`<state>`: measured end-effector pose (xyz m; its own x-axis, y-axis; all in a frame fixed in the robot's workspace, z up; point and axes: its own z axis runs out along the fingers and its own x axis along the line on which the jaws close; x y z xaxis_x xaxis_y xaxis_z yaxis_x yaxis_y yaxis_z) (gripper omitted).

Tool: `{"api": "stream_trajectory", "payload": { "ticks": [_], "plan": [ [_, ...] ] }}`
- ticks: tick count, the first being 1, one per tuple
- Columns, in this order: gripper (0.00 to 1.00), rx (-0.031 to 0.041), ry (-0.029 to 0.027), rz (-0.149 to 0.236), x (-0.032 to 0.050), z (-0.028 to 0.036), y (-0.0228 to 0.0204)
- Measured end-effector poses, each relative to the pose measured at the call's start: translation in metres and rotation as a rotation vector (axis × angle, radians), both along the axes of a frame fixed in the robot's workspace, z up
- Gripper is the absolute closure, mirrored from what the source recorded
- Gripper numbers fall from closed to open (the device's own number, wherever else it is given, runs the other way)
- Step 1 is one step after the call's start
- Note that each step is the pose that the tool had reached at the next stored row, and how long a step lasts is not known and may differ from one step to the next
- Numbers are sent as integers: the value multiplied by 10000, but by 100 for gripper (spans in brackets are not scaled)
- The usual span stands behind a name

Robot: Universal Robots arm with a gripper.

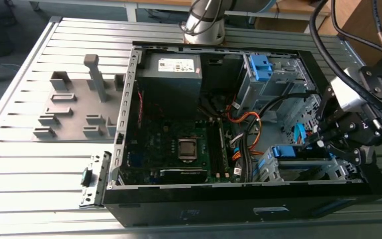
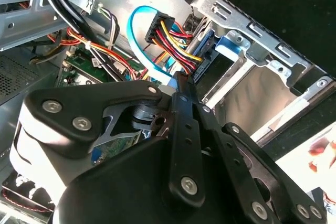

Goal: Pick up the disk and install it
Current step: 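Insert the second disk wire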

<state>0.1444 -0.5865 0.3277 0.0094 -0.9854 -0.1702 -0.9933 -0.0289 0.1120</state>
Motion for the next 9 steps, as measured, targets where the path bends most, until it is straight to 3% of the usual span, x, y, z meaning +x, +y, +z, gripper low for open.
{"api": "stream_trajectory", "payload": {
  "ticks": [1,4,9],
  "plan": [
    [89,-6,0,0,0,1,-8],
    [89,77,3,-1,5,25,2],
    [89,77,4,0,62,101,0]
  ]
}}
